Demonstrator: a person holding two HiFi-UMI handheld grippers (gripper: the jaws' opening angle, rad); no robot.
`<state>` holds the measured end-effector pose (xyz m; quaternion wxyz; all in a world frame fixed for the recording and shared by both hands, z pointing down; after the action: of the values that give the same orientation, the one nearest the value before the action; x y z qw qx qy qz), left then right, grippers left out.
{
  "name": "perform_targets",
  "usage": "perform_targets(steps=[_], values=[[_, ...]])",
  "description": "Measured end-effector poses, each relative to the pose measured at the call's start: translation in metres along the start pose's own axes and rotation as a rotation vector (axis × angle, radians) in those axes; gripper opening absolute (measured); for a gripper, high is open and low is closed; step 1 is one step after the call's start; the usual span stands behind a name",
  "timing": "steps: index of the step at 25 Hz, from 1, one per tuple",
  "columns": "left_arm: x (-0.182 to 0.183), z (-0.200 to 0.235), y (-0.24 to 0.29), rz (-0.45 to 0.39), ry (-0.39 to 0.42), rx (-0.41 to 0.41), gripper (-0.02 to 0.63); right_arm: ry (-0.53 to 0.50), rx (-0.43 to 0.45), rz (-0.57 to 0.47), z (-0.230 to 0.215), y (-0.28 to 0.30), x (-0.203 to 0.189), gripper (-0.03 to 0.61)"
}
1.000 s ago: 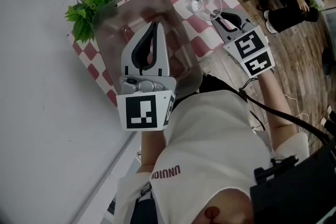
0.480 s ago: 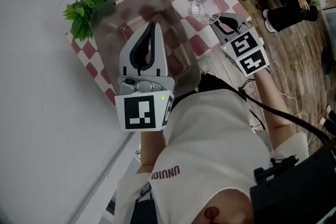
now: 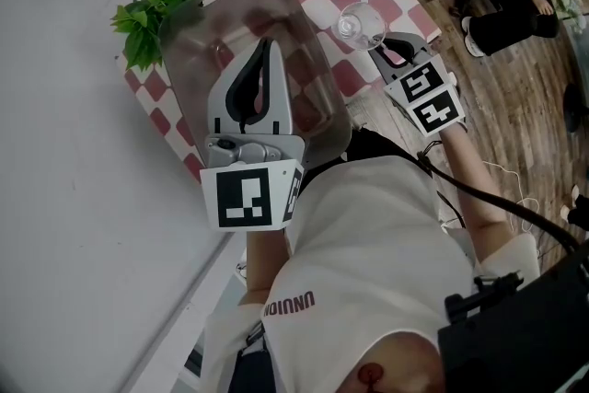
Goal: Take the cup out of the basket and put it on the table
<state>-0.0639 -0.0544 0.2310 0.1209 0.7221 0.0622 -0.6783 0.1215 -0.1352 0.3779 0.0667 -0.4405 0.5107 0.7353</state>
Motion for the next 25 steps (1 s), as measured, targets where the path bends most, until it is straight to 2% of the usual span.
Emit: perform_targets(steps=[25], values=[[-0.001,-0.003,0.007,0.016,0.012,-0.004,0.011,0.057,0.024,0.104,0.014,0.024,-0.045,0.058]])
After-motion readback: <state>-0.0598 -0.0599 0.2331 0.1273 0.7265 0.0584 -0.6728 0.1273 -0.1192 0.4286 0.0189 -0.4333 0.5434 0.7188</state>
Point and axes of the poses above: the fingertips, and each gripper's own axes: y forward along the fingers, z to its left, x out of its top, the point moved 7 cm from there along -y, backward along the fingers, and after that the axes turned 1 degree about z, right-handed, at the moved point
